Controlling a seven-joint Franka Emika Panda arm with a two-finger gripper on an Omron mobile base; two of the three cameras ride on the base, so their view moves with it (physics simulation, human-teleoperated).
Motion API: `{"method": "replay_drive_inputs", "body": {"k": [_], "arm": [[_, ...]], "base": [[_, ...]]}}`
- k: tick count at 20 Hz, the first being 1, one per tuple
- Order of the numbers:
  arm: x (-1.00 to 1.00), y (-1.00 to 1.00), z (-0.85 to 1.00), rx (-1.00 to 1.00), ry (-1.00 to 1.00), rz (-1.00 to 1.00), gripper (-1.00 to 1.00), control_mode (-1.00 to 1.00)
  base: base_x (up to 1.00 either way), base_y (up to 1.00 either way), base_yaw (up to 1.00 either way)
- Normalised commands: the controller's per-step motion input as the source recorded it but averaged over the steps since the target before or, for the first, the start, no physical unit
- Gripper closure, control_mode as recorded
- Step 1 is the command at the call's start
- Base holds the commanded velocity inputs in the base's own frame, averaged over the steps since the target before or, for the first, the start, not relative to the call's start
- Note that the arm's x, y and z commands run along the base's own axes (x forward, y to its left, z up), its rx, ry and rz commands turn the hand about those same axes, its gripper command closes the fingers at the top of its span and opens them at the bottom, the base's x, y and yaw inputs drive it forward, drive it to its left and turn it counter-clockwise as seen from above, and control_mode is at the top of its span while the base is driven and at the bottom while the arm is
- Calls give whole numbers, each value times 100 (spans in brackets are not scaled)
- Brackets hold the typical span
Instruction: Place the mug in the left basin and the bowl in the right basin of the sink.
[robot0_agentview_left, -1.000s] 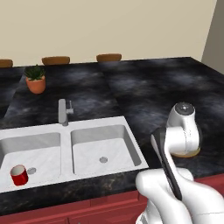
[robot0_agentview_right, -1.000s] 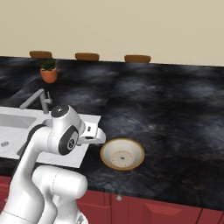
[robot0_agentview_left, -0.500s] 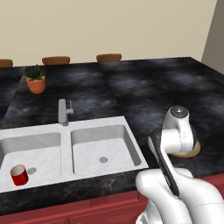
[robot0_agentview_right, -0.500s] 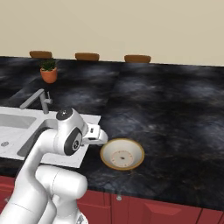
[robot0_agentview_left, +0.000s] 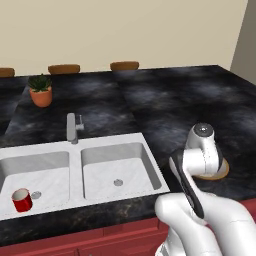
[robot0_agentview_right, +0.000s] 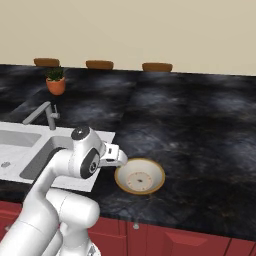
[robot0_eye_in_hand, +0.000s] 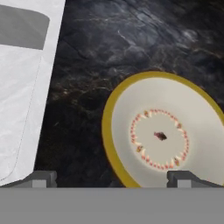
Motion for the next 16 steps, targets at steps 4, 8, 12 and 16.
{"method": "replay_drive_inputs", "body": {"k": [4,8,12,16], "arm": [[11,-1,-27,0,0,0,-100,-100],[14,0,-27,0,0,0,-100,-100],[9,0,-32,0,0,0,-100,-100],[9,0,-34,-1,0,0,-100,-100]], "base": [[0,0,0],[0,0,0],[0,0,0],[0,0,0]]}}
